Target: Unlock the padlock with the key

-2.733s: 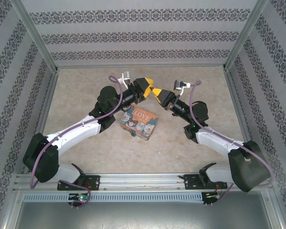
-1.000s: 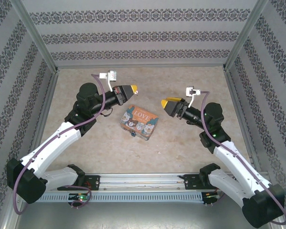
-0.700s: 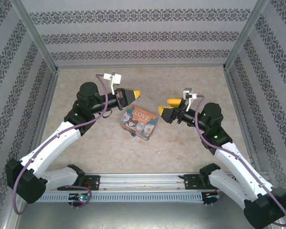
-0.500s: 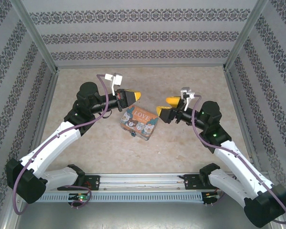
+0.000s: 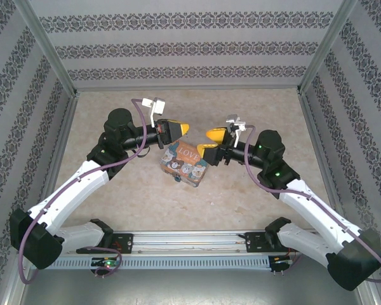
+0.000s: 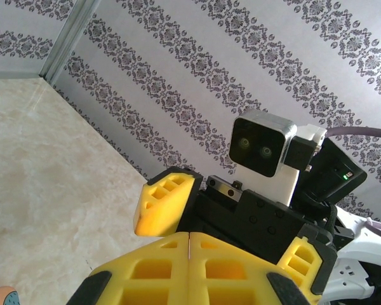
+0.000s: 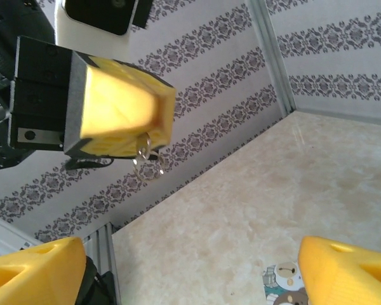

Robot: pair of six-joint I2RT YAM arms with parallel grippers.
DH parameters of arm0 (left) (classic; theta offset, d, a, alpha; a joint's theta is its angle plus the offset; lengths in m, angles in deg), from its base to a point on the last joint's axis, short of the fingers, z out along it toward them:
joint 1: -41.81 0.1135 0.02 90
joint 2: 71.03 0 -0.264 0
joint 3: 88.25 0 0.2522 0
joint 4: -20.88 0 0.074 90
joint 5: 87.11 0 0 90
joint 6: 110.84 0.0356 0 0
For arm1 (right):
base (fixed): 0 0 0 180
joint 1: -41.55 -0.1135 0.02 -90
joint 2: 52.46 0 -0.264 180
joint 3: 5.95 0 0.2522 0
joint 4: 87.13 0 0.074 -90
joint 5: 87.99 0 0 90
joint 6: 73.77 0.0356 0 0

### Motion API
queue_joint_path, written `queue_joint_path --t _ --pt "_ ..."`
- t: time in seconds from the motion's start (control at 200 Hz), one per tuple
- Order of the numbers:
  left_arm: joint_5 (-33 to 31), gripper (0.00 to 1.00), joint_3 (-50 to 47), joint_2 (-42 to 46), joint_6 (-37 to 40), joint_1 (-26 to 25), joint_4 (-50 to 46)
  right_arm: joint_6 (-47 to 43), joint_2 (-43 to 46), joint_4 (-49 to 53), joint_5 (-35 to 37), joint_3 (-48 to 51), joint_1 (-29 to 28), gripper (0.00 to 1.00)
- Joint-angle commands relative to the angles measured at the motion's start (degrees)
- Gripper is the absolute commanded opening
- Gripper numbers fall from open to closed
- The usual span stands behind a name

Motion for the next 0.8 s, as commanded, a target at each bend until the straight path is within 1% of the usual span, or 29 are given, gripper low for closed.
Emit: queue_joint_path --t 0.0,0.12,0.53,0.695,0.794 --pt "1.7 0.00 1.4 -0.2 1.5 0.6 1.6 -0.1 -1.2 -4.1 -1.2 -2.3 -0.9 0.83" --pt "2.1 0.00 1.1 -0.2 1.3 0.6 2.0 0.5 -2.9 -5.1 -1.2 -3.6 -1.7 0.77" --pt "2.6 0.00 0.9 -0.7 1.2 0.7 2.5 3.6 -8.8 -9.2 -2.2 -7.3 -5.2 0.52" --pt "2.7 0.00 0.9 -0.7 1.4 0.6 2.6 4.5 -10.2 -9.7 -2.3 -7.9 -5.9 0.37" --pt "2.7 0.00 0.9 -0.7 1.5 0.6 2.6 4.7 -10.4 -9.7 -1.6 -7.5 -6.0 0.30"
